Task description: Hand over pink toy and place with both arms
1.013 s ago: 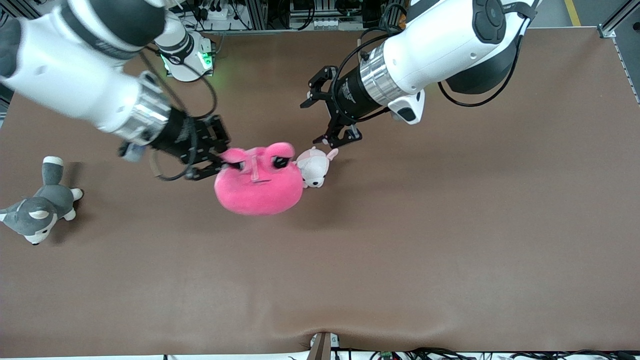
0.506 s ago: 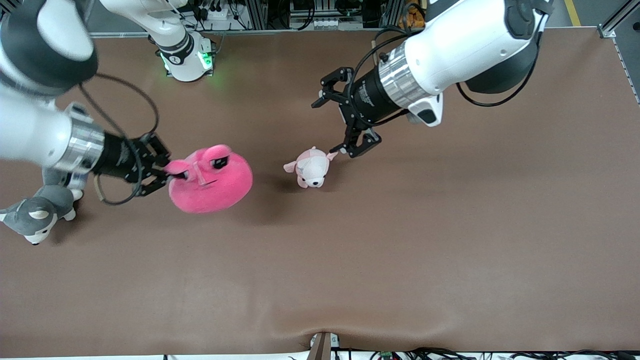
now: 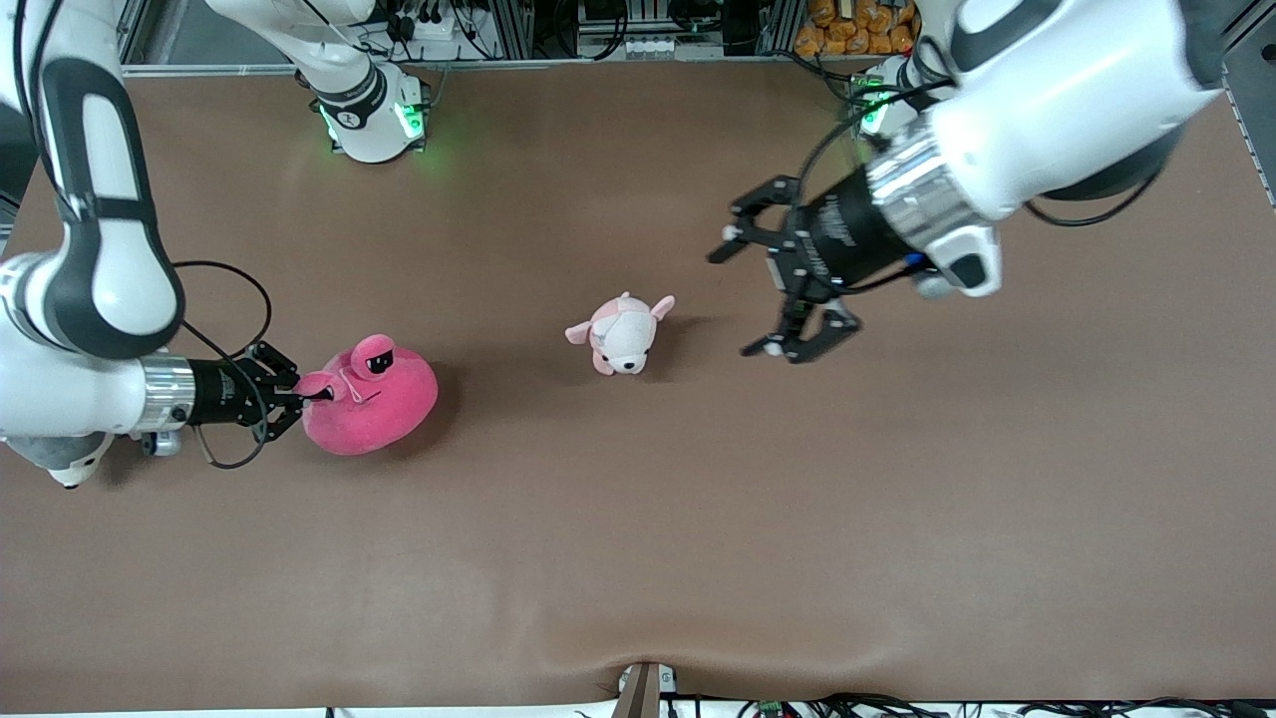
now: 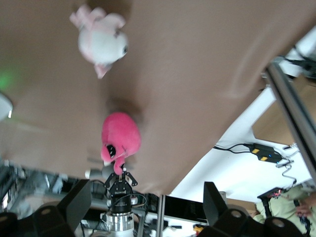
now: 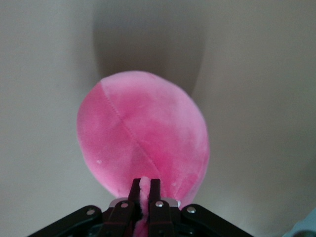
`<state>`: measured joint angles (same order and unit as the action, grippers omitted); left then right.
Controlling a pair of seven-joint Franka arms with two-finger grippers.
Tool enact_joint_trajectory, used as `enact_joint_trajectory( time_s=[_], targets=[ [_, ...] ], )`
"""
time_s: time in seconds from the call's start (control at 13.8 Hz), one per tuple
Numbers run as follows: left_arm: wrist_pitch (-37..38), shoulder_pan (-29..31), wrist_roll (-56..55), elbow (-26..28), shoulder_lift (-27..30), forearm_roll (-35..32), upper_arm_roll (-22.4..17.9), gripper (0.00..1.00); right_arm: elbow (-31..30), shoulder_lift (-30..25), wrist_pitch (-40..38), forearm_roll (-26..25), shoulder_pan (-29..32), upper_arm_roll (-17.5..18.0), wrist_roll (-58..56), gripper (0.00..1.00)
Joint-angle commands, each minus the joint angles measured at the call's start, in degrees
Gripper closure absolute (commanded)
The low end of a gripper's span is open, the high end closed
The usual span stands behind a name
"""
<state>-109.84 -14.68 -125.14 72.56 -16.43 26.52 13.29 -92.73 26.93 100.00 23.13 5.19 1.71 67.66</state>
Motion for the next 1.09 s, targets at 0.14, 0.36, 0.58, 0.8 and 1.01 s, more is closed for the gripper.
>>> enact_joint_trajectory(
  time_s=[0.14, 0.36, 0.58, 0.8, 1.01],
  targets=[
    [11.8, 2.0, 24.3, 1.1, 4.0, -14.0, -0.1, 0.00, -5.3, -0.2, 2.6, -0.8, 7.5, 1.1, -10.5, 1.00],
    [21.1, 7.1, 47.6, 1.4, 5.6, -19.3, 0.0, 0.00, -4.4, 0.5, 2.0, -0.8, 9.3, 1.1, -10.8, 0.32],
    [28.3, 13.8, 69.1, 1.8, 7.2, -21.1, -0.1, 0.00, 3.9, 0.4, -5.2, 0.1, 9.7, 1.2, -11.2, 0.00],
    [31.3, 16.4, 83.1, 3.1, 9.6, -23.8, -0.8, 0.00, 15.3, 0.1, -13.6, 1.8, 8.7, 2.3, -10.8, 0.00],
    [29.5, 14.5, 100.2, 10.0, 15.2, -27.5, -5.7, 0.00, 27.2, 0.0, -18.0, 1.8, 5.0, 4.0, -11.1, 0.00]
  ],
)
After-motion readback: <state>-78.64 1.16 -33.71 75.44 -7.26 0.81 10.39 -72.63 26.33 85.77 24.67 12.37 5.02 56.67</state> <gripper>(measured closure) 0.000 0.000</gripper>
